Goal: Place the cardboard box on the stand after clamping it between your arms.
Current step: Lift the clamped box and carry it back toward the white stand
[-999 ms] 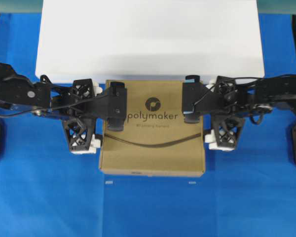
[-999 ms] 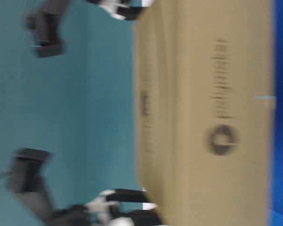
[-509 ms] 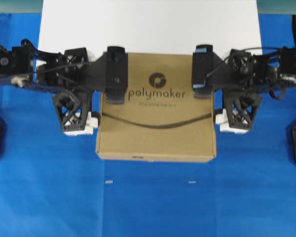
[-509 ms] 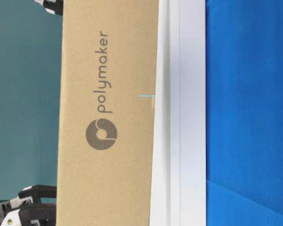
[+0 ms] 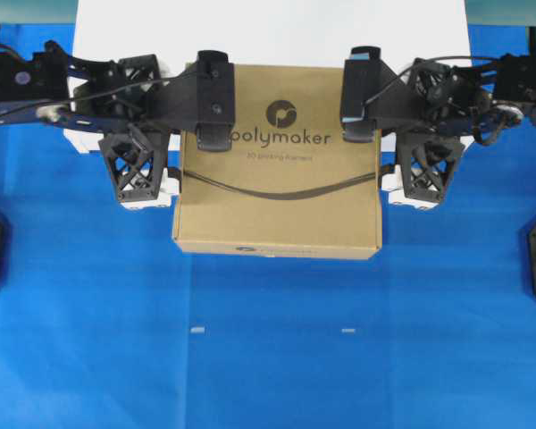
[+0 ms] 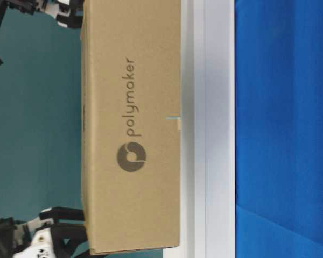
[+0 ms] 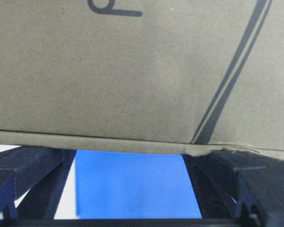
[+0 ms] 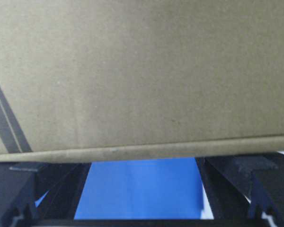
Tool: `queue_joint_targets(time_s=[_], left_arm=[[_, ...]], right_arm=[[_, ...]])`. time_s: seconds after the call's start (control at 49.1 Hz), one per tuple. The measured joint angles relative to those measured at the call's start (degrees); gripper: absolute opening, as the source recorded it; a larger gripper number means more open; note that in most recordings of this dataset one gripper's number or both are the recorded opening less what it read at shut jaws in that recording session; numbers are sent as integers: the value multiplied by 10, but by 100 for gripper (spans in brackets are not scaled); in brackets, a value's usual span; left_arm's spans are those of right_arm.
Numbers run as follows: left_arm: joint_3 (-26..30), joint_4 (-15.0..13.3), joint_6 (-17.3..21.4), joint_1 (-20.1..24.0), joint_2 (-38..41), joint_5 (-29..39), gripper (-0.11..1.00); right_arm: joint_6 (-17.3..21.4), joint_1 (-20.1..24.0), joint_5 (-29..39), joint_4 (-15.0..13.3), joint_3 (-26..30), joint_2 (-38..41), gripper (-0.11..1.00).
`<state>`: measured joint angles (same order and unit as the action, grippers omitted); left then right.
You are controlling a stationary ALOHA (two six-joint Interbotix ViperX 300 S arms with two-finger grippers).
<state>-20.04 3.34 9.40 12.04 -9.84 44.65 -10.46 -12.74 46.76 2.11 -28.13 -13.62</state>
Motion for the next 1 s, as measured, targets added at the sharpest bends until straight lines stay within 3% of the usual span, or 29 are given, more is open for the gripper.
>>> queue_joint_targets(time_s=[0.55,0.693,0.815,0.978,0.999], left_arm=[[25,4,12,47,32,1,85],[27,4,12,62,36,1,85],[33,4,16,72,40,1,85],[42,7,21,88,44,1,85],[43,7,22,91,45,1,85]], right_arm=[[-62,-55,-11,2,8,7,98],[-103,-84,-26,46,11,19,98],[-161,-109,-34,85,14,33,98],[-200,-138,-34,118,24,46,98],[-220,-142,-34,121,25,47,98]])
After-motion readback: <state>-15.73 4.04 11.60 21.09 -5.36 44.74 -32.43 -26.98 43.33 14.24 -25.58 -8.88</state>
